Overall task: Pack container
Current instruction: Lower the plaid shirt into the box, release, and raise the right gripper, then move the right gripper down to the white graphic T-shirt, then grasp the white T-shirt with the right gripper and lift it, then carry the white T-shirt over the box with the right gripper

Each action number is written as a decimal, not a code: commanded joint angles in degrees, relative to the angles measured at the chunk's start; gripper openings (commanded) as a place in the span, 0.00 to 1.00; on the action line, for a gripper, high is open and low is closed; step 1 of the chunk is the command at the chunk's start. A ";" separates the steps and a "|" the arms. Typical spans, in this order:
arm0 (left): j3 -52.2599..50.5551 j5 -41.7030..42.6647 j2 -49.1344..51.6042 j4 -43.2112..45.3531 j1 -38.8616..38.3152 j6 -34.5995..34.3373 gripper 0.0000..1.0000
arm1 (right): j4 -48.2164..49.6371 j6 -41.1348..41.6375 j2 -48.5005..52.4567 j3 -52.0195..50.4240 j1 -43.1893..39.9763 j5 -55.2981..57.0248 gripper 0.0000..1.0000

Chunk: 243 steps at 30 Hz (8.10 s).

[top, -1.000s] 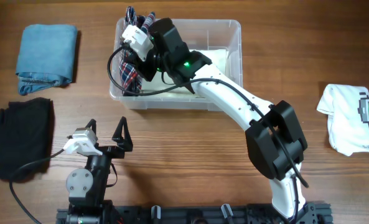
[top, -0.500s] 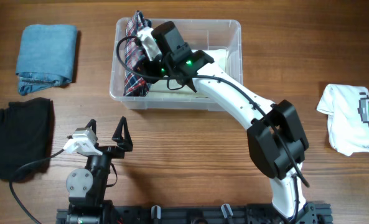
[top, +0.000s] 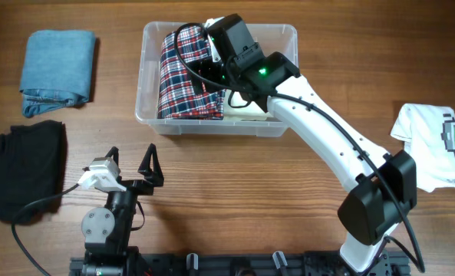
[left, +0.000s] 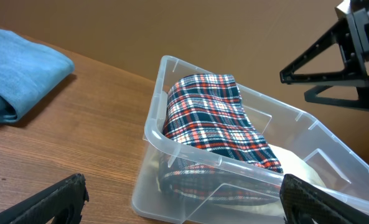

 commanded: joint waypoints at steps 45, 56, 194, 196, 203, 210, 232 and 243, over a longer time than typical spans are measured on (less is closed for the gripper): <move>-0.17 -0.17 -0.42 -0.35 0.39 -0.09 1.00 | -9.09 3.37 -19.96 0.72 -18.05 3.78 0.92; -0.17 -0.17 -0.42 -0.35 0.39 -0.09 1.00 | -30.69 6.16 -21.20 0.59 -54.97 1.44 1.00; -0.17 -0.17 -0.42 -0.33 0.39 -0.09 1.00 | -4.15 -2.27 -31.87 -15.80 -53.29 -38.69 0.04; -0.17 -0.17 -0.42 -0.35 0.39 -0.09 1.00 | -3.96 -2.51 -31.87 -13.14 -48.22 -38.69 0.04; -0.17 -0.17 -0.42 -0.35 0.39 -0.09 1.00 | -0.59 -3.28 -31.85 -5.60 -31.89 -37.73 0.04; -0.17 -0.17 -0.42 -0.35 0.39 -0.09 1.00 | 6.12 -7.87 -27.30 -5.62 -17.22 -36.70 0.04; -0.17 -0.17 -0.42 -0.35 0.39 -0.09 1.00 | 18.58 -51.04 -15.39 -5.62 -4.13 -38.93 0.04; -0.17 -0.17 -0.42 -0.35 0.39 -0.09 1.00 | 40.92 -10.47 -11.30 -5.62 -0.07 -1.49 0.04</move>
